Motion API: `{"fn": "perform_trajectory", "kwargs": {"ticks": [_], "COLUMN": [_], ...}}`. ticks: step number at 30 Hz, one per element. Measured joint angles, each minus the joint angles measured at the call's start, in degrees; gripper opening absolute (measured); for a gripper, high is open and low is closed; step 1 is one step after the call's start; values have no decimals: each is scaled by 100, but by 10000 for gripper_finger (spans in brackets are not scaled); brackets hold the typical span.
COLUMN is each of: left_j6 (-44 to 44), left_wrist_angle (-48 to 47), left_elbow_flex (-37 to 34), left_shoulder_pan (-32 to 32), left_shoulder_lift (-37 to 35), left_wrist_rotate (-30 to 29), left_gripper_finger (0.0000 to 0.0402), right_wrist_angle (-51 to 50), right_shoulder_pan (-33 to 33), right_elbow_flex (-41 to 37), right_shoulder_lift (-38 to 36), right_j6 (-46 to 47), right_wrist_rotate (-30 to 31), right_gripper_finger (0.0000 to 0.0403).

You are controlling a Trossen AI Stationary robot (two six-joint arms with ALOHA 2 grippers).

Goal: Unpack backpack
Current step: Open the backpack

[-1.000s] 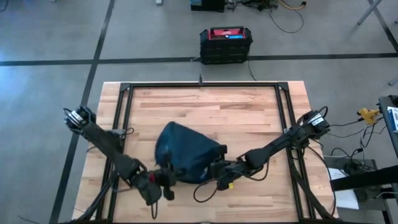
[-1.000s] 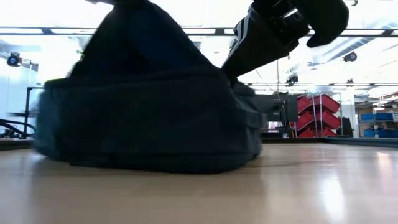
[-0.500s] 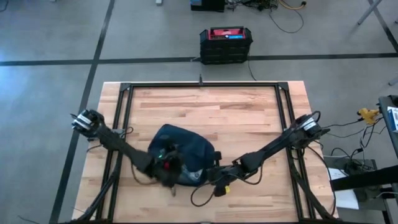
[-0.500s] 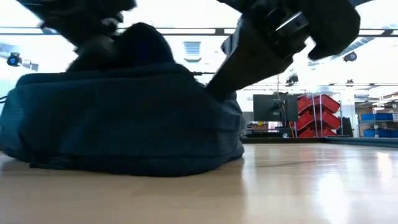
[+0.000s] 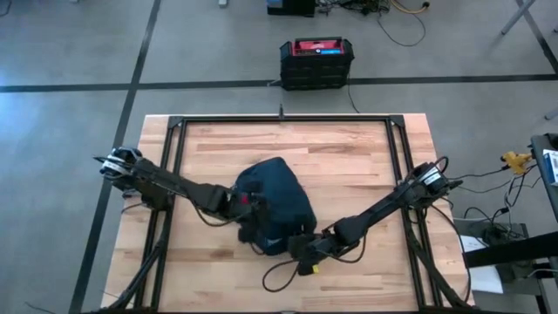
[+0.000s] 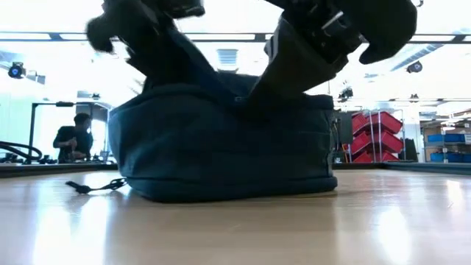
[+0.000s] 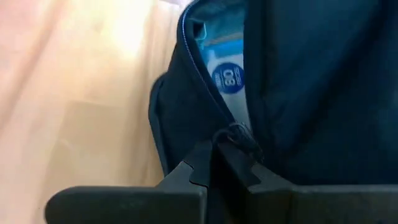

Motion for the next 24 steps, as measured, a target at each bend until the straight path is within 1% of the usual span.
{"fn": "perform_trajectory", "kwargs": {"ticks": [3,7,9,13,16,18,21,24], "left_j6": [-558,-1092,-1347,-1550,-1596,-1706,-1825,-1828], "left_wrist_angle": [-412,-380,-314,-106,99,162,179,209], "left_elbow_flex": [168,182,119,-134,-447,-657,-929,-1168], "left_shoulder_pan": [-391,-930,-1180,-1591,-1718,-1716,-1679,-1617], "left_shoulder_lift": [-6,-6,-4,37,40,40,54,59], "left_wrist_rotate": [81,82,-177,-1010,-1389,-1429,-1527,-1997], "left_gripper_finger": [112,122,125,124,119,118,118,121], "right_wrist_angle": [12,10,29,14,-312,-763,-1132,-1131], "right_shoulder_pan": [2,2,3,27,80,130,205,219], "right_elbow_flex": [-4,-4,-4,-4,-1,45,57,57], "right_shoulder_lift": [0,2,2,2,-70,-182,-366,-409], "right_j6": [12,114,97,21,85,248,428,518], "right_wrist_rotate": [26,49,56,61,45,36,79,68], "right_gripper_finger": [0,0,0,0,0,0,0,0]}}
